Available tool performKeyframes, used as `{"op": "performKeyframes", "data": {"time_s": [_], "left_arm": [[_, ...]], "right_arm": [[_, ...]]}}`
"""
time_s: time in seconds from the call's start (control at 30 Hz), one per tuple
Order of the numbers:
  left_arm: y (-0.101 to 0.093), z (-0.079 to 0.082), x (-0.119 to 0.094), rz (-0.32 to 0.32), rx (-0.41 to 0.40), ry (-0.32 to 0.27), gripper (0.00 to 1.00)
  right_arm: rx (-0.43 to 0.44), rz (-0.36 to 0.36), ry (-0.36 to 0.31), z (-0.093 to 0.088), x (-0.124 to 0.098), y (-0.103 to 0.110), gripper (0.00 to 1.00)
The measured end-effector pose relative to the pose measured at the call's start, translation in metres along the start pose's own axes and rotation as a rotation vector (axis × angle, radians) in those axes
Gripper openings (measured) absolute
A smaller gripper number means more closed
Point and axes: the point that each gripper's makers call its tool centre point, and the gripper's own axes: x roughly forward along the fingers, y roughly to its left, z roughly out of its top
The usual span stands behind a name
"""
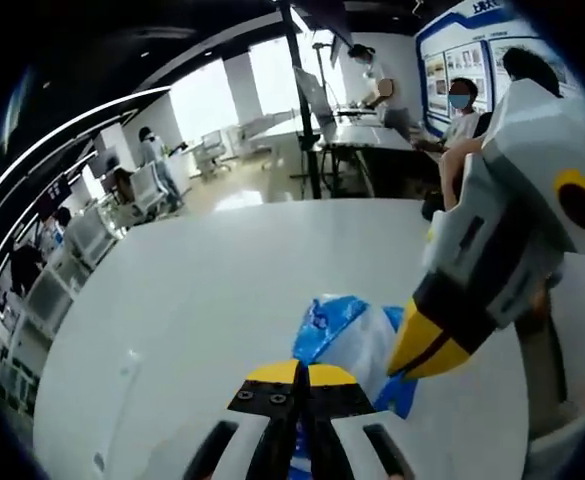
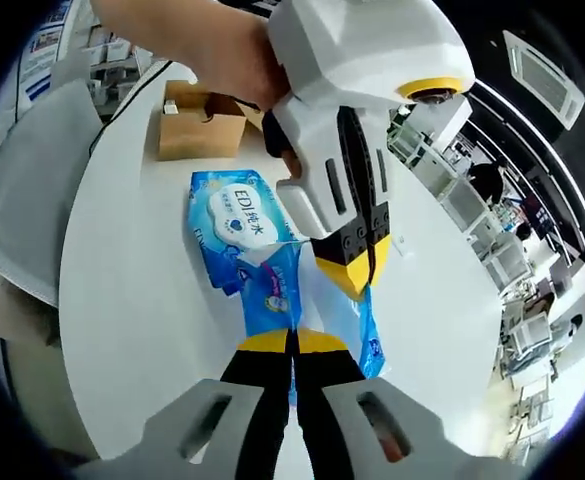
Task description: Operate the shoe box by opening the lid, removing the specified soft item, and placing it in the target area until the item is outside and the box remains undamaged.
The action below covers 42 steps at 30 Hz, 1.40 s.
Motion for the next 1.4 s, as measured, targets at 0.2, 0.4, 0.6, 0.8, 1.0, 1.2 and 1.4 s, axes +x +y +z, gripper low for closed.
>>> {"op": "performKeyframes", "data": {"time_s": [0.2,0.4,0.6,0.8,1.0,1.2,1.4], "left_arm": [[-0.004,0.0,0.022,-0.032,-0.002,0.001,0.0],[-0.008,-0.006,0.045,-0.062,-0.008,0.011,0.0],[-0.008,-0.009,0.052,-0.069,-0.009,0.013,0.0],[-0.011,-0.017,0.057,-0.075,0.003,0.03,0.0],[-0.011,-0.017,0.055,-0.067,-0.002,0.03,0.0],[-0.013,-0.021,0.056,-0.075,0.009,0.046,0.09],[-0.011,-0.017,0.047,-0.069,0.022,0.041,0.15]], "right_arm": [[0.009,0.006,0.025,-0.025,0.004,-0.008,0.0],[0.025,0.015,0.049,-0.043,0.009,-0.006,0.0],[0.031,0.016,0.062,-0.051,0.013,-0.005,0.0],[0.034,0.016,0.076,-0.058,0.017,-0.004,0.0],[0.033,0.01,0.082,-0.058,0.018,-0.004,0.0],[0.068,-0.007,0.088,-0.059,0.018,-0.007,0.02],[0.086,-0.019,0.093,-0.058,0.016,-0.008,0.1]]}}
